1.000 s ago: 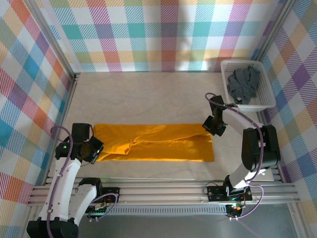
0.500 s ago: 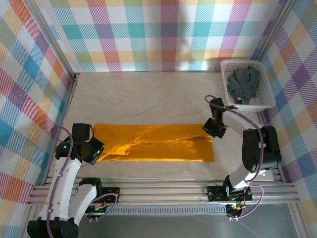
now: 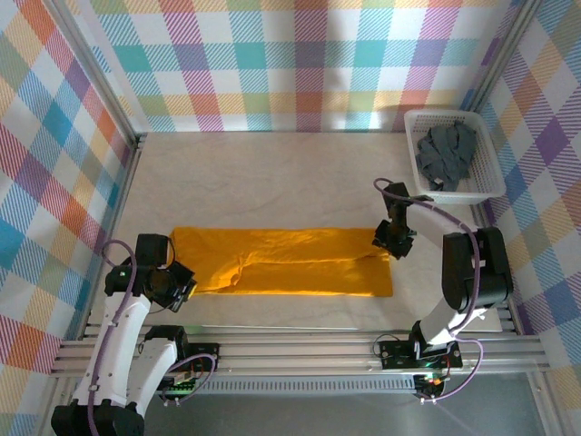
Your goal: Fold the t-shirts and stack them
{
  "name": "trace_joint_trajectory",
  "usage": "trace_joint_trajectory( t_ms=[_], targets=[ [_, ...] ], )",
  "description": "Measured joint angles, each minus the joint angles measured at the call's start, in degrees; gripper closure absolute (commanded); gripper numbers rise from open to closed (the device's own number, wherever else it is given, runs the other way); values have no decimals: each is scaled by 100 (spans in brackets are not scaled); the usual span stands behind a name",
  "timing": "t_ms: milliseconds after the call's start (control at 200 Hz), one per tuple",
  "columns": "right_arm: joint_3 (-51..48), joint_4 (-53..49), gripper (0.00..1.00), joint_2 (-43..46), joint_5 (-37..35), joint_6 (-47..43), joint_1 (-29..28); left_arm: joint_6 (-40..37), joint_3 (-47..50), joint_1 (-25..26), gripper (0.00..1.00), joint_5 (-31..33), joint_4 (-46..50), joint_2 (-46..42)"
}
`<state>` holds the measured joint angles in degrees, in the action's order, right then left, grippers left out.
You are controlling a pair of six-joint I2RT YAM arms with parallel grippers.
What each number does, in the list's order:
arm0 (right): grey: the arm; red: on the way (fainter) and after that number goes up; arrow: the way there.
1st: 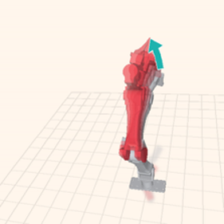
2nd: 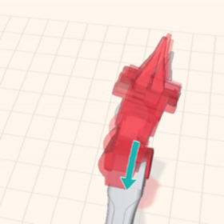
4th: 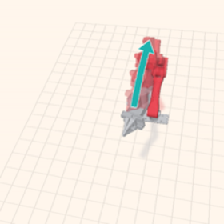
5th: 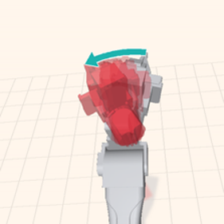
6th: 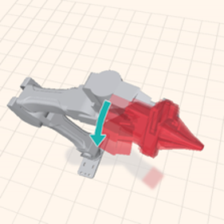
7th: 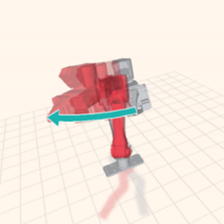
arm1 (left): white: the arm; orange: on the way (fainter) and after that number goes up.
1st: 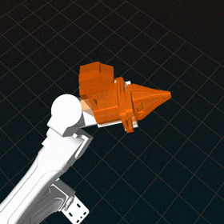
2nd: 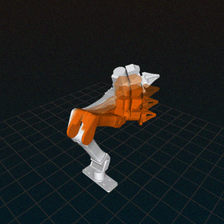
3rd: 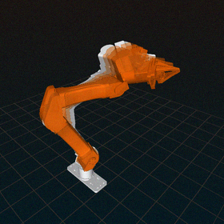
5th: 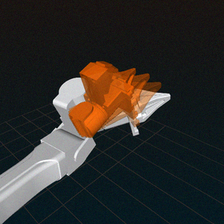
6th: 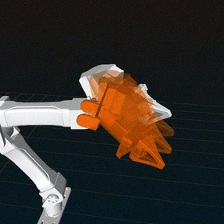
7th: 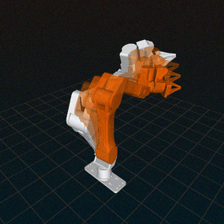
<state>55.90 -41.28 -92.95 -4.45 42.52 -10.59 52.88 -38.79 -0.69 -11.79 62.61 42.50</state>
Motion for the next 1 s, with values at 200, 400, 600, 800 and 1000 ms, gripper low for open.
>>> trace_joint_trajectory(
  t_ms=[200,400,600,800,1000],
  targets=[
    [2,-72,56,656,7,0,-68,2,0,0,100,-179,11,0],
    [2,-149,56,1034,68,-17,-293,0,-20,0,100,-275,28,2],
    [2,-188,56,1097,153,-22,-466,-20,98,0,81,-273,13,2],
    [2,-186,56,1097,227,-81,-540,-153,299,0,41,-365,46,111],
    [2,-179,58,1097,352,-129,-723,-280,-608,0,50,-245,212,638]
  ],
)
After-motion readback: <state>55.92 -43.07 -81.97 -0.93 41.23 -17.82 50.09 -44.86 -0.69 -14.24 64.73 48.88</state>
